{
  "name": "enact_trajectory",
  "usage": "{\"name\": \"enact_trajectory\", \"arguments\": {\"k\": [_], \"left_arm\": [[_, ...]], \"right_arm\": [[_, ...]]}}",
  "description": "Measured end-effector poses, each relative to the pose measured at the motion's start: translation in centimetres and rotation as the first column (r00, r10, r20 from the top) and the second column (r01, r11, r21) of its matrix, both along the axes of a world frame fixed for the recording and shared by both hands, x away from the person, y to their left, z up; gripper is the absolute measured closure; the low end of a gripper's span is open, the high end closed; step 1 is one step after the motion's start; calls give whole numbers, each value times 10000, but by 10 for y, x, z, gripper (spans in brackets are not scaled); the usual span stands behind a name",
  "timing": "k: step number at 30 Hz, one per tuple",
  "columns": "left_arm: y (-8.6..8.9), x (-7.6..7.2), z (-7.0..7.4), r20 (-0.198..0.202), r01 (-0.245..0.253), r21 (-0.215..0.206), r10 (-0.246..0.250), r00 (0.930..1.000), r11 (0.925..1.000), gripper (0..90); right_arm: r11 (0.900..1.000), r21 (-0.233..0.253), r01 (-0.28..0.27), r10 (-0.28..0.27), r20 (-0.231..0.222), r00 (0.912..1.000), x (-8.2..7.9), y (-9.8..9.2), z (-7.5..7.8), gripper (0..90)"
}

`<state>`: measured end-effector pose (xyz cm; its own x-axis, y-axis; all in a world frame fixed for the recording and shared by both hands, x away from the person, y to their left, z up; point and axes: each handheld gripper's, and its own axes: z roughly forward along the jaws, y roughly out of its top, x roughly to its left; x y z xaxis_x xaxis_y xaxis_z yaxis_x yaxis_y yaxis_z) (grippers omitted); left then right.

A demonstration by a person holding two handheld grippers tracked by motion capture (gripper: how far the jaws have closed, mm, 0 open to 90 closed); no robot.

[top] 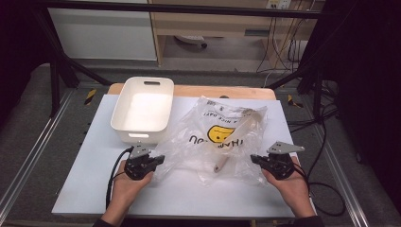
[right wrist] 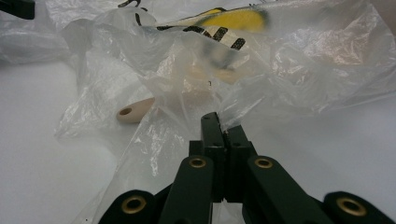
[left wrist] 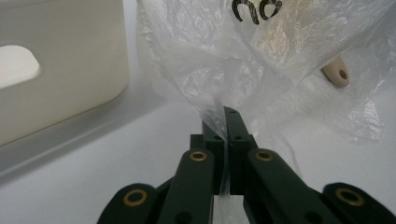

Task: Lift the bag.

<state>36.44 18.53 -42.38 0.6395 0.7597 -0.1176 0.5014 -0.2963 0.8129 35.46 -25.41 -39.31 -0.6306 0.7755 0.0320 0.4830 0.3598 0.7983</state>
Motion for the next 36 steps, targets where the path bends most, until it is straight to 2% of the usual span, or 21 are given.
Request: {"name": "enact_trajectory", "arguments": {"k": [7,11,19,21,29,36], "left_arm": [[1,2,10,157,-29,-203,32,9999,9998,900],[1,5,24,357,6,-265,3,9994,9996,900],[-4,13,53,737,274,-37,-271,9969,9996,900],[-5,14,58,757,323,17,-323,9966,9995,900],[-3,23,75,781,339,-273,-317,9964,9990,900],[-5,35,100,930,462,-178,-443,9947,9988,900]], "right_arm": [[10000,46,25,-26,241,9997,4,-1,8,900],[9999,142,6,-11,367,9993,10,-2,18,900],[9999,154,-27,17,656,9978,29,-5,42,900],[9999,137,-26,17,703,9975,32,-4,46,900],[9999,136,14,-28,1004,9949,41,-4,65,900],[9993,322,193,-226,1072,9940,53,-12,81,900]]}}
